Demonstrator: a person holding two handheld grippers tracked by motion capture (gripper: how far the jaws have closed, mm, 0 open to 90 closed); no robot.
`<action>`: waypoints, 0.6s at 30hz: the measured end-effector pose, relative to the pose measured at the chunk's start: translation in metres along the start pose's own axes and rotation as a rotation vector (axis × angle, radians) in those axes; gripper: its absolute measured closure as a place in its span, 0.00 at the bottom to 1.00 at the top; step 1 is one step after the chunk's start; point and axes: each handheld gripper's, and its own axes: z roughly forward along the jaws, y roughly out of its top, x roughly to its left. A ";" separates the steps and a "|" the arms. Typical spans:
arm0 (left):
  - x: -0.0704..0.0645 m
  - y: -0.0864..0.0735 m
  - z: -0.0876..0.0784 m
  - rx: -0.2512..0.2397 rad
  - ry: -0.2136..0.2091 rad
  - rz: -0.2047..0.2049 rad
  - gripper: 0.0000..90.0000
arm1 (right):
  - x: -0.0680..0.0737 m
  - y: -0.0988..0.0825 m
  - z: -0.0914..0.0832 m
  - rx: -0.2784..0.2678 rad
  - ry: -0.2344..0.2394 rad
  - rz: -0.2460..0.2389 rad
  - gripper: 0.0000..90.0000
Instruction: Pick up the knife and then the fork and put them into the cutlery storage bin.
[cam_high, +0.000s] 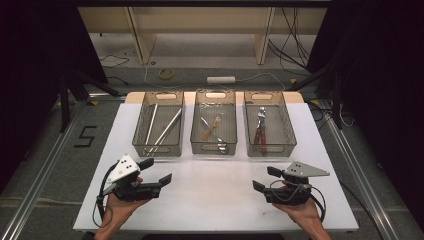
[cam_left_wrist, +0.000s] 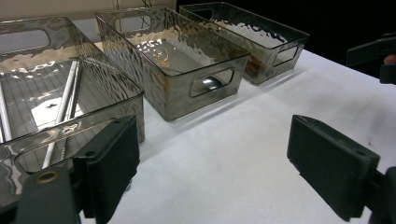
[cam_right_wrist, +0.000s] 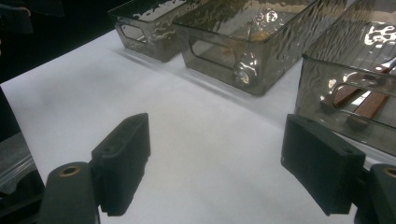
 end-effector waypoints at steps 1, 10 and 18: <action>0.000 0.000 0.000 0.000 0.000 0.002 0.18 | 0.000 0.000 0.000 0.000 -0.001 -0.001 0.27; 0.000 0.000 0.000 0.000 0.000 0.001 0.18 | 0.000 0.000 0.000 -0.002 -0.002 -0.006 0.27; 0.000 0.000 0.000 0.000 0.000 0.002 0.18 | 0.000 0.001 0.001 -0.002 0.000 -0.008 0.28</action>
